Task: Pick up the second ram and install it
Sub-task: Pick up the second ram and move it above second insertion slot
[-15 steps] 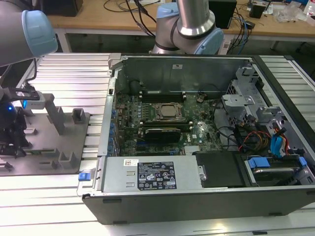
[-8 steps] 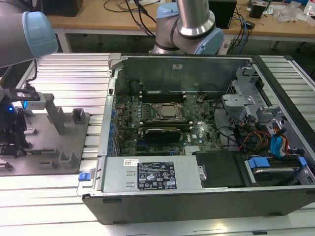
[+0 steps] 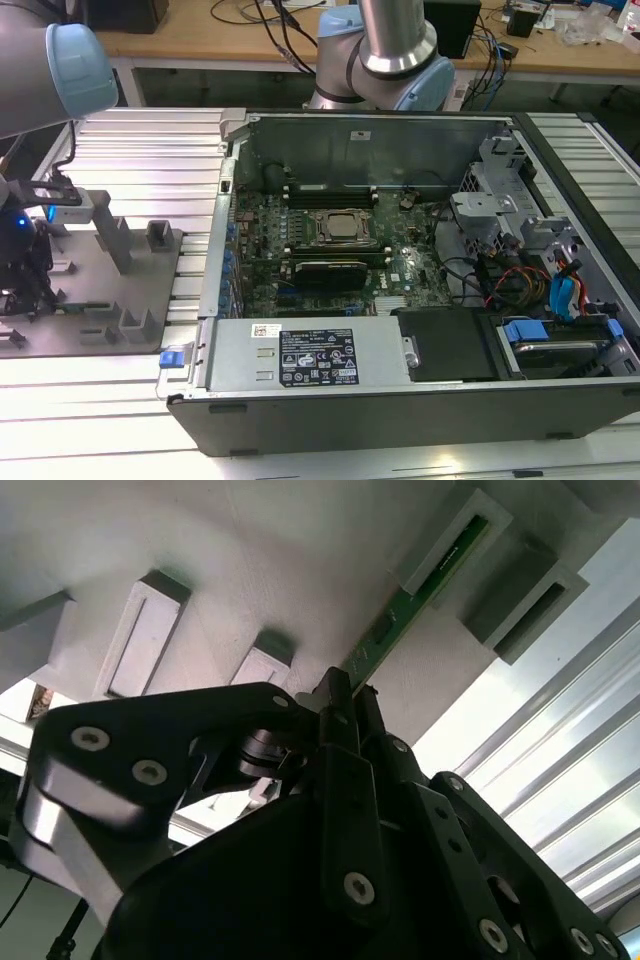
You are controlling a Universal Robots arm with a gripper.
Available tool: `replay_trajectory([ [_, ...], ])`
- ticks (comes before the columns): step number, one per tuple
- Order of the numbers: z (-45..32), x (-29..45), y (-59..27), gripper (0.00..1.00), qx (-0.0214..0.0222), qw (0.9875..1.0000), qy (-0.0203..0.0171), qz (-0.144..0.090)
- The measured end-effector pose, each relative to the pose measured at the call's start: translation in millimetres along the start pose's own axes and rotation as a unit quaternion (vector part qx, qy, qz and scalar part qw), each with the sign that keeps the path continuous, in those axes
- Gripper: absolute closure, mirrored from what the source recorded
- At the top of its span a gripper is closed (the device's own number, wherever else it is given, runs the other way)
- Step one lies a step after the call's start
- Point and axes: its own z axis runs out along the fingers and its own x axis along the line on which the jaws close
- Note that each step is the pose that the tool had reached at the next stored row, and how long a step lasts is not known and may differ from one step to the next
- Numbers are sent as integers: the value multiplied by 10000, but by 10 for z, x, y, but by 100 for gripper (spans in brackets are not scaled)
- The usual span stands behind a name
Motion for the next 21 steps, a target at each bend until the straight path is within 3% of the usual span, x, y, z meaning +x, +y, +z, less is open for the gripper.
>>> replay_trajectory([
  [6, -2, 4, 1, 84, -2, 10000, 1, 1],
  [8, -2, 5, 1, 91, -2, 10000, 0, 0],
  [12, 0, 7, 1, 91, -1, 10000, 0, 25],
  [16, 11, 7, 1, 91, -9, 9983, -19, 585],
  [17, 11, 7, 1, 91, -12, 9982, -20, 598],
  [19, 11, 7, 0, 91, -10, 9992, -13, 391],
  [21, 1, 6, 0, 91, -7, 9993, -14, 387],
])
